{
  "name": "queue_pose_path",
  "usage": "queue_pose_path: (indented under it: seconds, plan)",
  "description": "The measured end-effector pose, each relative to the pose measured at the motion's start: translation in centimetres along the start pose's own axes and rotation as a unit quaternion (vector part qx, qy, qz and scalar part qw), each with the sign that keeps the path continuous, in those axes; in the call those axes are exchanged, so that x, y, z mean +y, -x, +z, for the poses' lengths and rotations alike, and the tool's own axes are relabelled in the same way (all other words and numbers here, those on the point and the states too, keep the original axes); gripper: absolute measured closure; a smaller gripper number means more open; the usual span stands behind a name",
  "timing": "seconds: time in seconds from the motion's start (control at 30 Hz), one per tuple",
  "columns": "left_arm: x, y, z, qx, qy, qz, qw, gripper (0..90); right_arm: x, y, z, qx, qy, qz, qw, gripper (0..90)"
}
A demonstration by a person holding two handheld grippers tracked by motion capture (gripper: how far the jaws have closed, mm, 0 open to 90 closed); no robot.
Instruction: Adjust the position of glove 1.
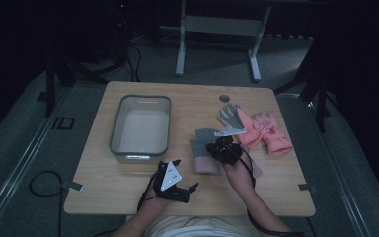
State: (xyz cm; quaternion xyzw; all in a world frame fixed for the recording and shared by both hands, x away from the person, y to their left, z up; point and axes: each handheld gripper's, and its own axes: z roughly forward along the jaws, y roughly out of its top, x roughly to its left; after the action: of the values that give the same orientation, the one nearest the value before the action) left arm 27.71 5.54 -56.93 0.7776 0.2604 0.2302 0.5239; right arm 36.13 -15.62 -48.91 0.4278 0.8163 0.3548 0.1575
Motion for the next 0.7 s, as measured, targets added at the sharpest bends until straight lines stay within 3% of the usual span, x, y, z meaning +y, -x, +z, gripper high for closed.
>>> queue_pose_path:
  seconds: [0.17,0.33,0.7]
  plan:
    - [0.0,0.0,0.0,0.002,-0.001,0.003,1.0000,1.0,-1.6,-0.3,1.0,0.004,-0.017,0.015,0.9997,85.6]
    - [0.0,0.0,0.0,0.002,-0.001,0.003,1.0000,1.0,-2.7,-0.7,2.2,0.005,-0.030,0.014,0.9994,85.5]
    - [0.0,0.0,0.0,0.001,-0.001,-0.002,1.0000,1.0,-4.2,0.0,4.4,0.017,-0.044,0.028,0.9985,81.9]
